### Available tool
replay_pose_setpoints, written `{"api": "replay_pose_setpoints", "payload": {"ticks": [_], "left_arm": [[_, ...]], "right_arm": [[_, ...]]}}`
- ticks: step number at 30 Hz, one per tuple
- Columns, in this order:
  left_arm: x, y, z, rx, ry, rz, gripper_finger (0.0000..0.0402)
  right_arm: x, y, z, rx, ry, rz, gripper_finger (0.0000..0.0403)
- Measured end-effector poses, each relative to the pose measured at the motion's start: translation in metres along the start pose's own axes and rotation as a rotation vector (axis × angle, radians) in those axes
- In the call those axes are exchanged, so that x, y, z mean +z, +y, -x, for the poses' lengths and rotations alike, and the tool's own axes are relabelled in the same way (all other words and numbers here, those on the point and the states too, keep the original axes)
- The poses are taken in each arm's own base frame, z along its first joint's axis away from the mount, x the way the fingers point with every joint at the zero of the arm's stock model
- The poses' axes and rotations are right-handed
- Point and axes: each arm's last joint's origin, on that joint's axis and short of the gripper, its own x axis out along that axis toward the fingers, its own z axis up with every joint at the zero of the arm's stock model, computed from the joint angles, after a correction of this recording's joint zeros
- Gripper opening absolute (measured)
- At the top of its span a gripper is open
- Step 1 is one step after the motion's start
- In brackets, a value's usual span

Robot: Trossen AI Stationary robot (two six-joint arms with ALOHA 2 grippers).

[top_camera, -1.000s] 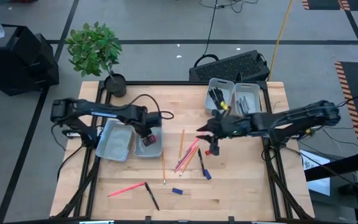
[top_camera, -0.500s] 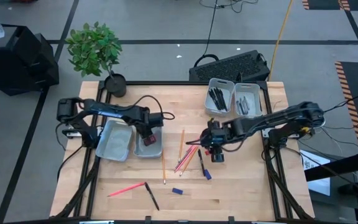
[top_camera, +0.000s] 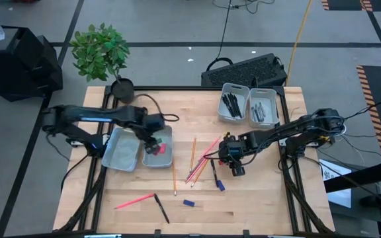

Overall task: Sort crayons/erasers/pens/pencils in bins
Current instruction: Put the red eraser into the bottom right gray bin

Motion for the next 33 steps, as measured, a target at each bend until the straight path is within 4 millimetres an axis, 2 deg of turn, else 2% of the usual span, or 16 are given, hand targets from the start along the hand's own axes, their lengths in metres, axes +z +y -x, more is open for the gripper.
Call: {"api": "replay_pose_setpoints", "payload": {"ticks": [7, 14, 22, 33], "left_arm": [[-0.023, 0.002, 0.052, -0.096, -0.247, 0.072, 0.0206], [-0.037, 0.002, 0.086, -0.177, -0.501, 0.131, 0.0195], [-0.039, -0.004, 0.099, -0.239, -0.639, 0.142, 0.0198], [-0.036, -0.01, 0.1, -0.287, -0.655, 0.193, 0.0198]], "right_arm": [[-0.018, -0.004, -0.015, 0.008, 0.064, 0.039, 0.0171], [-0.013, -0.008, -0.018, -0.011, 0.011, 0.08, 0.0171], [-0.012, -0.009, -0.018, -0.011, -0.002, 0.119, 0.0171], [-0.027, -0.015, -0.028, 0.055, -0.058, 0.108, 0.0171]]}}
